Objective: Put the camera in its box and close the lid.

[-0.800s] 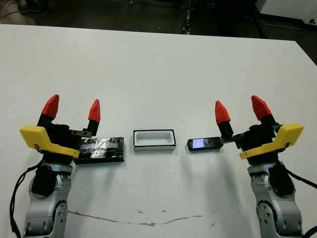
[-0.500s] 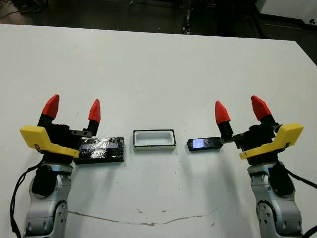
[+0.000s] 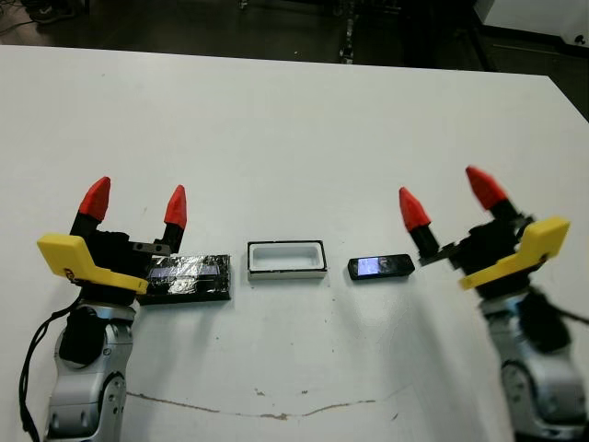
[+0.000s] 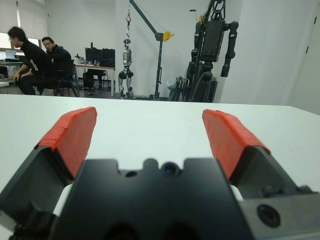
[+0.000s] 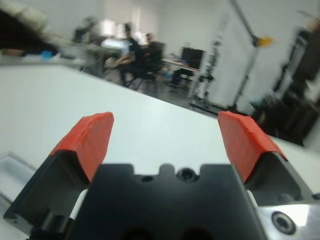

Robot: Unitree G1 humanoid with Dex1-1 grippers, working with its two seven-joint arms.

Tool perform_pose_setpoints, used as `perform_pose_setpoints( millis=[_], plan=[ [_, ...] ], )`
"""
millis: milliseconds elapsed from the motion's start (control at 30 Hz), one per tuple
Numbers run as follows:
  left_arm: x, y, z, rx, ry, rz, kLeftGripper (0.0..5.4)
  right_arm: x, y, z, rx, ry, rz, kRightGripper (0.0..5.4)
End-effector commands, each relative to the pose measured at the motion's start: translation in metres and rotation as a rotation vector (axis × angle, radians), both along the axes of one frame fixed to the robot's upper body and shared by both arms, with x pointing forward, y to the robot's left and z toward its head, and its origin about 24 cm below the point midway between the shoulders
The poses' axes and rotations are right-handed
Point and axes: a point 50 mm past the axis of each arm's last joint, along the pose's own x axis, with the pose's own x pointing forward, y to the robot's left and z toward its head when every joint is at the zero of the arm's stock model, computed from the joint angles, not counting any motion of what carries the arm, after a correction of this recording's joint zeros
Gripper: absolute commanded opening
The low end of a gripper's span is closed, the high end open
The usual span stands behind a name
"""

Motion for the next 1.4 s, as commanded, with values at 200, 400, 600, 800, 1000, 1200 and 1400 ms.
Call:
perform_pose_setpoints(
  millis=[200, 400, 600, 800, 1000, 1200, 1400],
  plan=[
    [-0.001, 0.0, -0.006, -0.006, 0.028, 0.007, 5.4, 0.036, -0.021, 0.047, -0.378, 0.125, 0.272, 5.26],
    [-0.001, -0.001, -0.006, -0.006, 0.027, 0.012, 5.4, 0.05, -0.016, 0.059, -0.576, 0.289, 0.494, 5.38],
    [-0.001, 0.0, -0.006, -0.002, 0.037, 0.03, 5.4, 0.057, 0.002, 0.05, -0.659, 0.383, 0.676, 5.38],
    [-0.002, -0.001, -0.005, -0.002, 0.038, 0.037, 5.4, 0.058, 0.013, 0.042, -0.745, 0.506, 0.829, 5.38],
    [-0.001, -0.002, -0.005, -0.005, 0.04, 0.036, 5.4, 0.06, 0.02, 0.031, -0.789, 0.579, 0.881, 5.38],
    [-0.001, -0.002, -0.004, -0.004, 0.042, 0.037, 5.4, 0.063, 0.025, 0.019, -0.807, 0.625, 0.915, 5.38],
    [-0.001, -0.002, -0.004, 0.001, 0.041, 0.037, 5.4, 0.065, 0.029, 0.009, -0.869, 0.669, 0.913, 5.38]
  ],
)
